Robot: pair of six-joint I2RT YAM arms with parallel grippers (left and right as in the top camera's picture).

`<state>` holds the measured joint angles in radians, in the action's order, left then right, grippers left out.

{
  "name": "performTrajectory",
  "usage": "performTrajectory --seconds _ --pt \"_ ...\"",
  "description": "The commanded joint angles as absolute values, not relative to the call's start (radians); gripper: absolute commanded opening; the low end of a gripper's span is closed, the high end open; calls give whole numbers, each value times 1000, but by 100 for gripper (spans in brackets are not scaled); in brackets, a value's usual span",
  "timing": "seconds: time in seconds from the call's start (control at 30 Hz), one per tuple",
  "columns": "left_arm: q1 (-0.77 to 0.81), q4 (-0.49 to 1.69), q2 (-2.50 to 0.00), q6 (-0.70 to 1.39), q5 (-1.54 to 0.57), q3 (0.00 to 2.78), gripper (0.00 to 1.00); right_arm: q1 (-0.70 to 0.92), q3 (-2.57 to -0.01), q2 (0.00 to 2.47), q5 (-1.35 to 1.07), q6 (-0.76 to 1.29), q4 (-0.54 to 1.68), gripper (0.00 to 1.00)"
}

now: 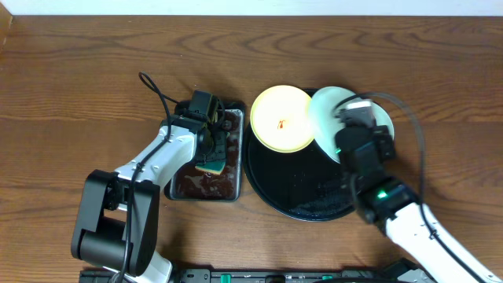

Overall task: Clean dirty plates on tray and stack at the side
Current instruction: 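Carry the pale green plate right and set it beside the tray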

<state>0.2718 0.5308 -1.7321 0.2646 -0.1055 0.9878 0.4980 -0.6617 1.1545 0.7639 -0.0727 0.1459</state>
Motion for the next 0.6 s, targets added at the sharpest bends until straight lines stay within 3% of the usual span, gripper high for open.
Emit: performTrajectory --seconds 0.0,0.27,0.57 --pt "271 533 -1747 263 -101 970 55 347 -673 1150 460 212 171 1" --pt "271 533 -1747 263 -101 970 55 -127 -673 1150 -38 450 164 1" --pt "271 533 -1747 263 -101 970 55 -492 -673 1184 -99 654 215 1"
